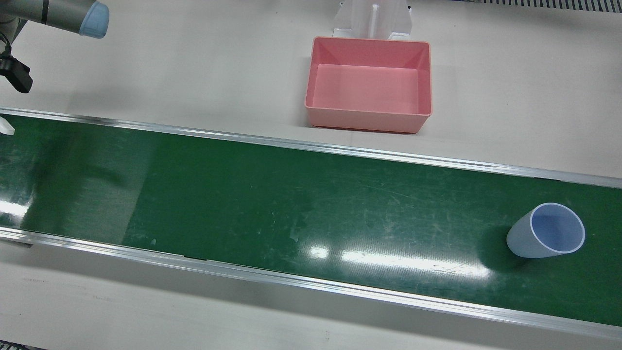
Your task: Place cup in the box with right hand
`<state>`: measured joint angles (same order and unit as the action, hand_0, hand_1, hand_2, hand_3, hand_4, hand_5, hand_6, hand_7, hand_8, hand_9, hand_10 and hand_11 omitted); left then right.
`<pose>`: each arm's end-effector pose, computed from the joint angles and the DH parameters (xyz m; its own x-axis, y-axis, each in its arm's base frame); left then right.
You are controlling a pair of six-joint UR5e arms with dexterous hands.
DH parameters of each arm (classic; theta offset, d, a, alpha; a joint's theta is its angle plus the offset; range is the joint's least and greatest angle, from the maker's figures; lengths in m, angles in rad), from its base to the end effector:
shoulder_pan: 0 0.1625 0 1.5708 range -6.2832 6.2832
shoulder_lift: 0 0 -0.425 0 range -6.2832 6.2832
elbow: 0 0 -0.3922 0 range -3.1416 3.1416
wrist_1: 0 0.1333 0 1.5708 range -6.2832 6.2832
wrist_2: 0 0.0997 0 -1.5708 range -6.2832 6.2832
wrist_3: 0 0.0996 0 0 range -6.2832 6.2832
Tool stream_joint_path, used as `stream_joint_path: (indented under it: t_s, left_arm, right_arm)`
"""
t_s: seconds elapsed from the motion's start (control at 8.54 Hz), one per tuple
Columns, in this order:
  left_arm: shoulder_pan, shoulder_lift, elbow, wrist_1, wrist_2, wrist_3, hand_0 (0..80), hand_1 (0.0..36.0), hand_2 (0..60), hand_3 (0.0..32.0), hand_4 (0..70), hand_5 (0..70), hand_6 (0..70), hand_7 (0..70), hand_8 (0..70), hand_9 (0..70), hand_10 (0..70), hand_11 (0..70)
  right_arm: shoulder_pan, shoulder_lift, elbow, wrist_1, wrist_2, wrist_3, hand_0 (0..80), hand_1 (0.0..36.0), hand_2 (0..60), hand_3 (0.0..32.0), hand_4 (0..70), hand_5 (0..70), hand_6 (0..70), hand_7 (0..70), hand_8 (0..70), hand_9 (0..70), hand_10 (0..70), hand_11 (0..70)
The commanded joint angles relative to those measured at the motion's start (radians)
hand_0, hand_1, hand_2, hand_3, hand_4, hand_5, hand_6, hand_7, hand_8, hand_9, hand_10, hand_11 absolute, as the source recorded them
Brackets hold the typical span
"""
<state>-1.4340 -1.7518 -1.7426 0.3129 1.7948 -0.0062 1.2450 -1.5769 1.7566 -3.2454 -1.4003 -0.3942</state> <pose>-0.0357 -0.5556 0.5408 -0.9356 -0.3531 -0.0027 -0.0112 0.0373 -0.9992 -0.0141 -0.5111 0.6094 -0.9214 0.1157 0.3711 -0.3570 0.1259 -0.9256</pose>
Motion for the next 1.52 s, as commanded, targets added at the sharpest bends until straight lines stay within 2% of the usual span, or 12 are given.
stream_joint_path:
  t_s: [0.0,1.41]
  left_arm:
    - [0.000,0.000,0.000,0.000,0.000,0.000,0.0,0.0,0.0,0.0,0.0,0.0,0.0,0.0,0.0,0.0,0.0,0.0]
    - [0.000,0.000,0.000,0.000,0.000,0.000,0.0,0.0,0.0,0.0,0.0,0.0,0.0,0.0,0.0,0.0,0.0,0.0]
  right_arm:
    - [-0.022,0.000,-0.041,0.002,0.000,0.005,40.0,13.0,17.6,0.0,0.0,3.5,1.1,0.0,2.5,1.6,0.0,0.0]
    - [-0.033,0.002,-0.035,0.001,0.000,0.000,39.8,13.0,18.1,0.0,0.0,3.5,1.2,0.2,2.5,1.7,0.0,0.0]
